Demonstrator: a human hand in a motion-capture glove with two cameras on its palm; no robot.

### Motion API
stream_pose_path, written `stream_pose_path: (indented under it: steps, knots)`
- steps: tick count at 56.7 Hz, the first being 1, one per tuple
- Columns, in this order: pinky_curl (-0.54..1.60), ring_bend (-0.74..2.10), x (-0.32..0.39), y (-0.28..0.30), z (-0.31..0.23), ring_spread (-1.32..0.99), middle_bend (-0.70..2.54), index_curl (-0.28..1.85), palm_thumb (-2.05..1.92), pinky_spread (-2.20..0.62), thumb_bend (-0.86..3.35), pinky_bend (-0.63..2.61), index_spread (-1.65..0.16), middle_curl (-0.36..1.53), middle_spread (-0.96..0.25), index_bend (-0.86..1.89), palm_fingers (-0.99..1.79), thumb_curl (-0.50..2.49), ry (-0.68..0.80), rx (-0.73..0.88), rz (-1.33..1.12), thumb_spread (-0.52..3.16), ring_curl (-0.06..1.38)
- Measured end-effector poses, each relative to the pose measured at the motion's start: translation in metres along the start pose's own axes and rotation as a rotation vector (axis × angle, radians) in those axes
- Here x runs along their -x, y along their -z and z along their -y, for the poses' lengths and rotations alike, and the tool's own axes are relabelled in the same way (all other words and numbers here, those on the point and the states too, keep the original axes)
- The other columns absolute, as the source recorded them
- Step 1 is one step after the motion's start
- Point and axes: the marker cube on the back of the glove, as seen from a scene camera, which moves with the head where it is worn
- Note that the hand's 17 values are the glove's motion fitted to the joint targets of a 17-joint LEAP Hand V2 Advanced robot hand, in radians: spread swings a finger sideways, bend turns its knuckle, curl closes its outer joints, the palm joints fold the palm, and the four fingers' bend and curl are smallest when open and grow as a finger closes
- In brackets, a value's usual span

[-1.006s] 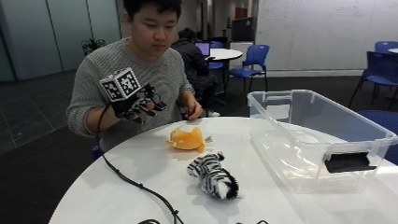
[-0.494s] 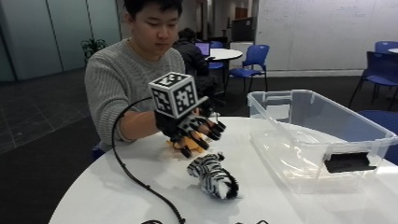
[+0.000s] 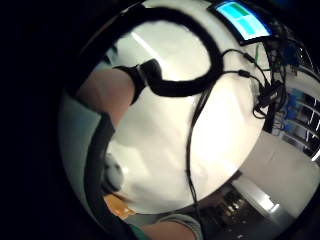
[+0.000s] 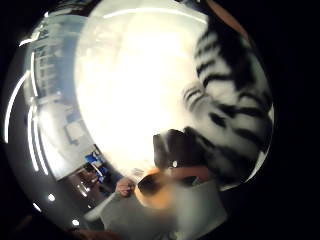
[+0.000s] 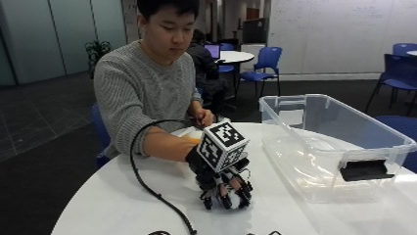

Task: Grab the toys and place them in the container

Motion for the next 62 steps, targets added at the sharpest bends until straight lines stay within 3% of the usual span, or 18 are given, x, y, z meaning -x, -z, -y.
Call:
stream_pose_path:
  steps: [4, 8, 17, 27, 32, 48, 56, 62]
  knots:
    - [0.42, 0.45, 0.009, -0.012, -0.002, -0.04, 0.03, 0.35, 0.11, 0.01, 0.02, 1.27, -0.37, 0.16, -0.11, 0.22, -0.09, 0.31, -0.020, -0.043, -0.090, 1.34, 0.25]
    - [0.43, 0.63, 0.014, -0.014, -0.002, -0.05, 0.01, 0.35, 0.16, -0.06, 0.04, 1.33, -0.38, 0.13, -0.09, 0.20, -0.02, 0.32, -0.060, -0.096, -0.120, 1.34, 0.29]
    - [0.44, 1.04, 0.012, -0.017, 0.003, -0.23, 0.09, 0.34, 0.35, -0.29, 0.14, 1.51, -0.39, 0.08, -0.08, 0.16, 0.35, 0.40, -0.108, -0.163, -0.064, 1.44, 0.41]
    - [0.41, 1.07, 0.006, -0.006, 0.003, -0.35, 0.23, 0.36, 0.55, -0.38, 0.19, 1.41, -0.38, 0.15, -0.12, 0.17, 0.50, 0.53, -0.066, -0.193, 0.039, 1.30, 0.45]
    - [0.40, 1.04, 0.003, 0.030, -0.008, -0.39, 0.27, 0.37, 0.61, -0.39, 0.19, 1.36, -0.38, 0.18, -0.14, 0.17, 0.53, 0.60, -0.032, -0.226, 0.109, 1.17, 0.46]
    - [0.41, 0.99, 0.027, 0.203, -0.083, -0.46, 0.21, 0.39, 0.67, -0.40, 0.15, 1.32, -0.39, 0.24, -0.17, 0.15, 0.54, 0.77, 0.115, -0.585, 0.131, 0.88, 0.49]
    - [0.42, 0.97, 0.064, 0.227, -0.087, -0.48, 0.18, 0.39, 0.68, -0.41, 0.14, 1.32, -0.39, 0.26, -0.17, 0.15, 0.54, 0.83, 0.186, -0.604, 0.139, 0.81, 0.51]
    - [0.42, 0.97, 0.130, 0.234, -0.080, -0.48, 0.17, 0.39, 0.68, -0.41, 0.12, 1.32, -0.39, 0.27, -0.17, 0.15, 0.52, 0.87, 0.339, -0.536, 0.204, 0.76, 0.53]
